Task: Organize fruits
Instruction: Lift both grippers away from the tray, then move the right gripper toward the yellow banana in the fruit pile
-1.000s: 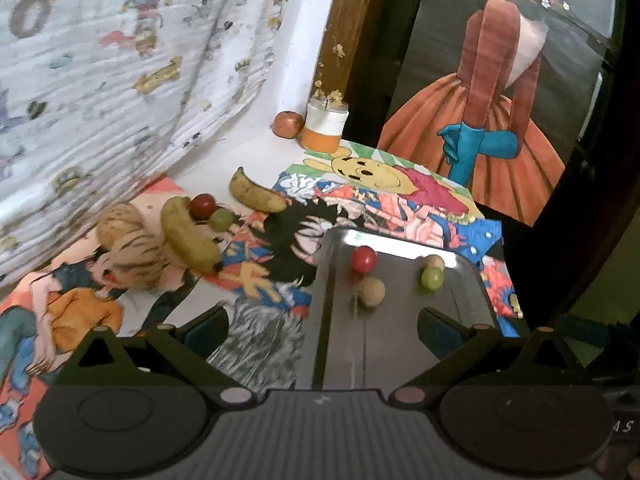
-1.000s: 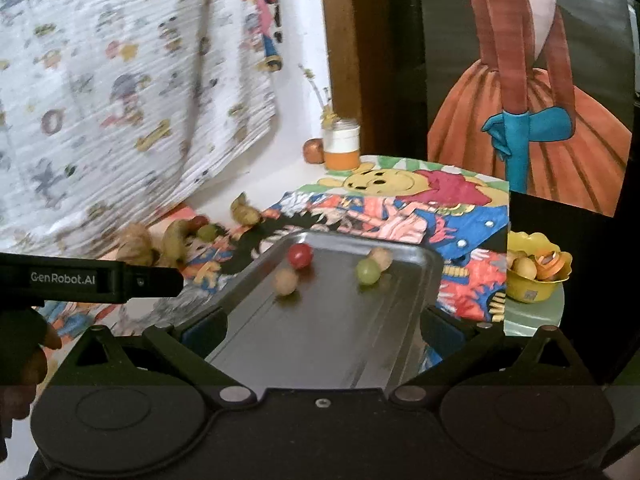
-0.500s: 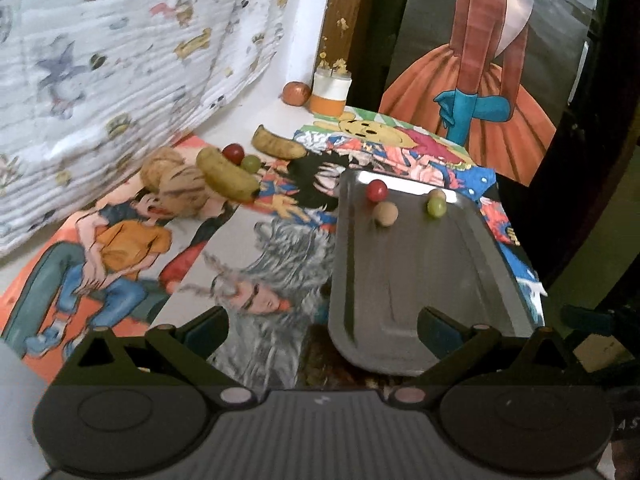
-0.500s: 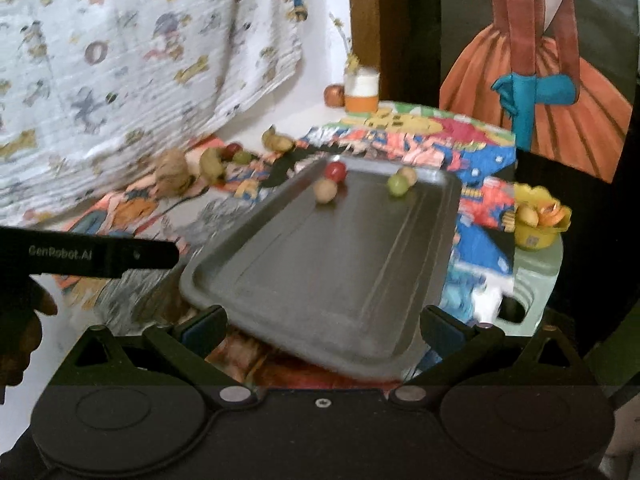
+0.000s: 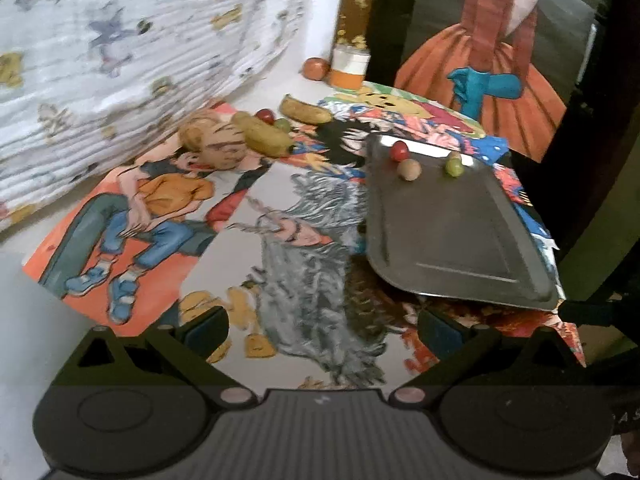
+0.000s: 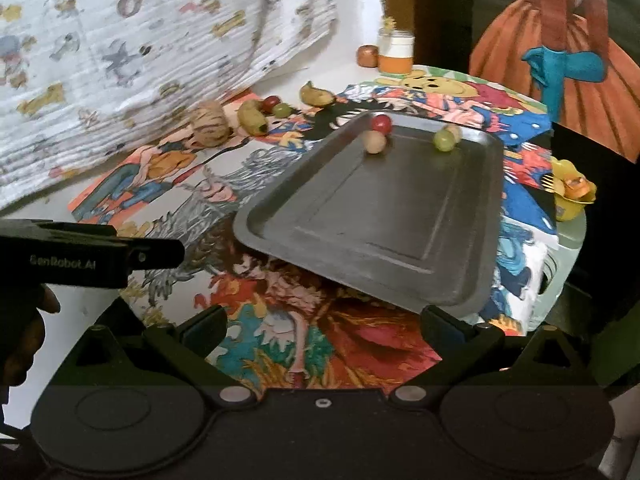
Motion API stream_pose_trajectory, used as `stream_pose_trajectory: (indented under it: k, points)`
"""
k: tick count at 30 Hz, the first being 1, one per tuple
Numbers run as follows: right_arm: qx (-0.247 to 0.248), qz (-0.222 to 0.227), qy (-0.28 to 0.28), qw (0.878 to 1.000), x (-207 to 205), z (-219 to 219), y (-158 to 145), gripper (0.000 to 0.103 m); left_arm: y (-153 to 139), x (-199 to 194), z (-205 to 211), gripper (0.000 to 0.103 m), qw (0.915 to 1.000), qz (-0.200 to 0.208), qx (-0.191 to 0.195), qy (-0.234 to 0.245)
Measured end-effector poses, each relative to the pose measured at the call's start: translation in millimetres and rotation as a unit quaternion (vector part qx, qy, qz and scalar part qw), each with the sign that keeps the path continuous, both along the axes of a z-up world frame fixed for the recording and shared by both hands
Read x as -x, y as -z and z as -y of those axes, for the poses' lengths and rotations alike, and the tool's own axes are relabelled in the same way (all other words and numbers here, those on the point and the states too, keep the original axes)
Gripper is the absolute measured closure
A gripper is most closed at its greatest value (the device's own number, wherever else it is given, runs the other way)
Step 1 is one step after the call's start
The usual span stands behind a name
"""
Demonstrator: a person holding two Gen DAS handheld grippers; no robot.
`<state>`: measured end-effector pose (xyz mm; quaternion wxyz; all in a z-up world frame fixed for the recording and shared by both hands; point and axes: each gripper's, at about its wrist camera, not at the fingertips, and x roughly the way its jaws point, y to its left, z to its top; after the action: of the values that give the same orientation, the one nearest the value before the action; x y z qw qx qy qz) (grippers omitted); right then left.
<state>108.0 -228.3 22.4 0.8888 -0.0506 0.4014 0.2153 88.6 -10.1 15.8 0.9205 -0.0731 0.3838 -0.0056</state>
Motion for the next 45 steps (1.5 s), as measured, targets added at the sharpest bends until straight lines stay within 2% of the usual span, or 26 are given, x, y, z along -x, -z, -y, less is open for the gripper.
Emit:
stream_pose_trajectory:
  k: [13,21,26,30,33,39,42,45]
  points:
    - [0.006,0.005,-0.008,1.0,-18,-16,0,0.001,7,3,-33,0.0,0.9984,-0.007,0.006,-0.056]
    - [-0.004,0.016,-0.011,1.0,-44,-24,-6,0.001,6,-7,-54,0.0,0.9943,0.01,0.012,-0.105]
    - [-0.002,0.034,-0.034,0.999,-63,-30,-14,0.001,3,-15,-69,0.0,0.9909,0.025,0.022,-0.13]
    - [0.012,0.063,-0.073,0.995,-87,-39,-28,0.001,-2,-27,-79,0.0,0.9892,0.035,0.022,-0.141]
    - [0.028,0.094,-0.121,0.988,-106,-49,-40,0.001,-7,-41,-86,0.0,0.9884,0.043,0.023,-0.144]
    - [0.109,0.171,-0.232,0.951,-140,-77,-51,0.001,-13,-75,-100,0.0,0.9879,0.058,0.043,-0.138]
    - [0.121,0.173,-0.271,0.939,-164,-92,-45,0.001,-14,-93,-107,0.0,0.9865,0.062,0.063,-0.138]
    - [0.125,0.158,-0.297,0.934,-185,-108,-35,0.004,-12,-112,-115,0.0,0.9845,0.065,0.081,-0.141]
